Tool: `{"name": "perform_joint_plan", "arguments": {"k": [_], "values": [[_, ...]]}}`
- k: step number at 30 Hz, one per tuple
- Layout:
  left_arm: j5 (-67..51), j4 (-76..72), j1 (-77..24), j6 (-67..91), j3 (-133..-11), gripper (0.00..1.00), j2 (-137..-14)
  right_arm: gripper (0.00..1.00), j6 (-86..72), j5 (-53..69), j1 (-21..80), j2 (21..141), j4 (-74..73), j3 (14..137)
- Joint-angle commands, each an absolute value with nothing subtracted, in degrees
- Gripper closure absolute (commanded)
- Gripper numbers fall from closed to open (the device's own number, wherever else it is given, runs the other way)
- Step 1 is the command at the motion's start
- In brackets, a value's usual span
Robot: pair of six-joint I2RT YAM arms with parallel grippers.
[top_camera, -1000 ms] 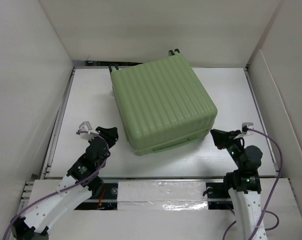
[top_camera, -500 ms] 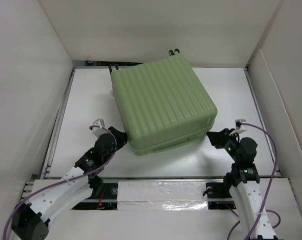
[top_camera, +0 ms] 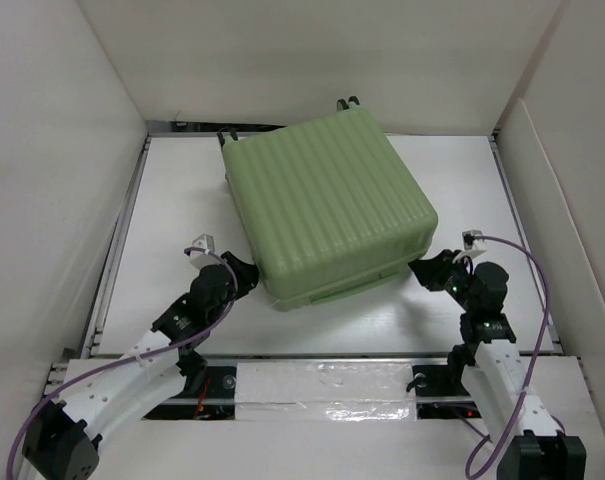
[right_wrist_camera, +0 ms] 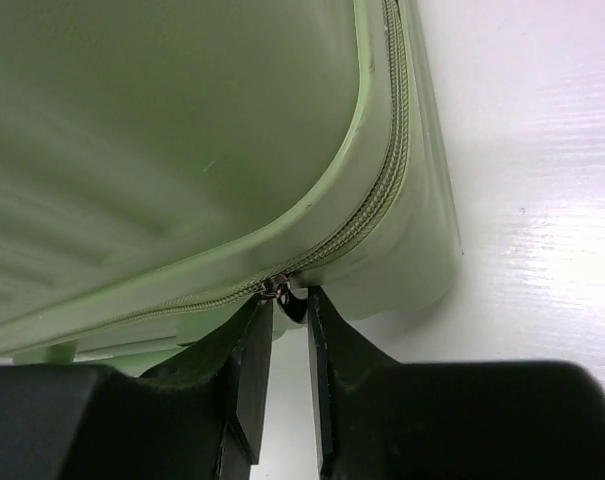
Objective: Pack the luggage
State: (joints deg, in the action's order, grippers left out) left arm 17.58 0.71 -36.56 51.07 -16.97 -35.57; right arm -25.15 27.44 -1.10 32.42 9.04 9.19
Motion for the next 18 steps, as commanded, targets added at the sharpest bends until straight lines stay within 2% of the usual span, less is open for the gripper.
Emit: {"name": "perform_joint_plan", "arguments": {"k": [1,2,3,6,9,10,13,14,18], "values": [[5.84,-14.52,-37.0,53.16,-16.88,0.68,-37.43,0.92,-24.26,24.9,1.82,34.7,16.25,10.99],[4.41,-14.59,-37.0,53.17,-16.61,0.68,-37.44,0.93,-24.26,24.87,1.85,34.72,16.26,10.99],[3.18,-16.59,-37.0,53.61,-16.44,0.69,-38.31,0.99,-24.08,23.74,3.93,35.06,16.09,11.25],[2.72,-21.61,-38.75,53.97,-17.57,0.7,-42.88,1.0,-23.64,17.95,9.47,34.81,13.2,13.61],[3.87,-25.92,-40.86,53.18,-20.3,0.7,-48.15,1.0,-24.16,9.69,22.72,35.59,8.1,16.43],[3.87,-28.36,-40.87,53.26,-20.82,0.7,-50.77,1.0,-24.52,4.27,31.29,37.25,4.78,18.7],[1.85,-31.98,-40.87,53.26,-23.02,0.71,-55.44,1.0,-27.94,-5.24,45.65,39.89,0.8,21.87],[1.5,-33.21,-41.39,53.17,-24.07,0.71,-56.24,1.0,-28.91,-11.02,54.32,42.08,-2.78,24.23],[2.19,-34.28,-41.4,52.65,-25.49,0.71,-58.27,1.0,-33.3,-22.12,68.54,49.38,-12.63,31.89]]}}
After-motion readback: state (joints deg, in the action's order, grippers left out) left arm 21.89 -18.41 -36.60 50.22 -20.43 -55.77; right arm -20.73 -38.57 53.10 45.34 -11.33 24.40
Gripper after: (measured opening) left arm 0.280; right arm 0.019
